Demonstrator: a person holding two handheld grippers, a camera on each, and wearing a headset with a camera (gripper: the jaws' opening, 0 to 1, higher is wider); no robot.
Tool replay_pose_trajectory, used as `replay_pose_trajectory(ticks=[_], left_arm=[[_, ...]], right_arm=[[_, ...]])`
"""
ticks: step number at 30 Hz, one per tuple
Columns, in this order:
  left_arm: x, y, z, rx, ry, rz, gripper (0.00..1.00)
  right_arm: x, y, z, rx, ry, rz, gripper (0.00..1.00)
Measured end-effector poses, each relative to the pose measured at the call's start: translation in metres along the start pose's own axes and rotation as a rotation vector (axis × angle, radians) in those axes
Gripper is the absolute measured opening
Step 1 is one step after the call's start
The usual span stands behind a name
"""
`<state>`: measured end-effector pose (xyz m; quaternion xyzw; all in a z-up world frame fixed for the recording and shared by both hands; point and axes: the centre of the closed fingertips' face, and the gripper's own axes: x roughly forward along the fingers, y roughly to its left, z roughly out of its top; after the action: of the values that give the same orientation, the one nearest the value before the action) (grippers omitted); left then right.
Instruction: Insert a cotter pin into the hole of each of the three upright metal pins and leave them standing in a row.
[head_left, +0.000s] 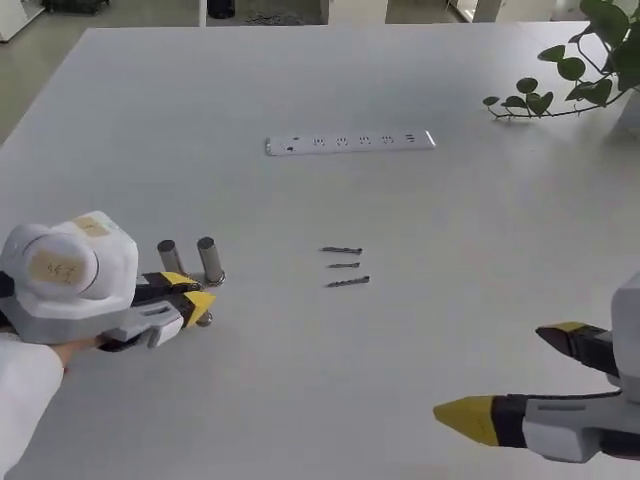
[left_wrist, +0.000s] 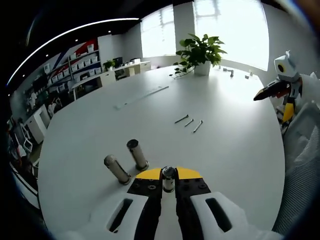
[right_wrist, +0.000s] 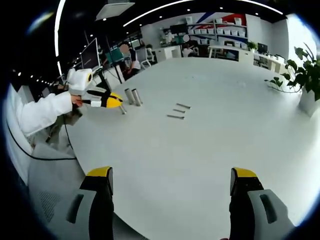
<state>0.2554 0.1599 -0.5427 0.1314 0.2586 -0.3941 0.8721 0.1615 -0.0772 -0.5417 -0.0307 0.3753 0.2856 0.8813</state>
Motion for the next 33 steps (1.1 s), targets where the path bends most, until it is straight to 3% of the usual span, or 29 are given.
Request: replay_pose_trajectory(ticks=[2, 3, 6, 12, 15, 20, 26, 33], left_arm=[[-0.002, -0.009, 0.004, 0.038, -0.015, -0.03, 0.07], [-0.005, -0.02, 0.008, 0.064, -0.024, -0.075, 0.07], [-0.007, -0.038, 0.017, 0.073, -0.056, -0.136, 0.07], [-0.001, -0.064, 0.013, 0.236, 0.018, -0.23, 0.07], [0.009, -0.074, 0.007, 0.266, 0.046, -0.261, 0.07], [0.021, -0.089, 0.007, 0.275, 0.045, -0.307, 0.07], [0.03, -0.098, 0.007, 0.26, 0.041, -0.333, 0.07], [0.034, -0.107, -0.004, 0.265, 0.07, -0.374, 0.07]], right_arm=[[0.0, 0.001, -0.001, 0.002, 0.0, 0.002, 0.96], [-0.001, 0.002, -0.002, 0.001, 0.0, 0.003, 0.96], [-0.001, 0.002, -0.004, 0.004, -0.001, 0.005, 0.96], [-0.001, 0.003, -0.007, 0.01, -0.003, 0.01, 0.96], [-0.001, 0.003, -0.007, 0.014, -0.007, 0.011, 0.96], [-0.001, 0.002, -0.007, 0.021, -0.011, 0.011, 0.96], [-0.002, 0.002, -0.006, 0.02, -0.013, 0.011, 0.96], [-0.002, 0.002, -0.006, 0.025, -0.017, 0.009, 0.95]])
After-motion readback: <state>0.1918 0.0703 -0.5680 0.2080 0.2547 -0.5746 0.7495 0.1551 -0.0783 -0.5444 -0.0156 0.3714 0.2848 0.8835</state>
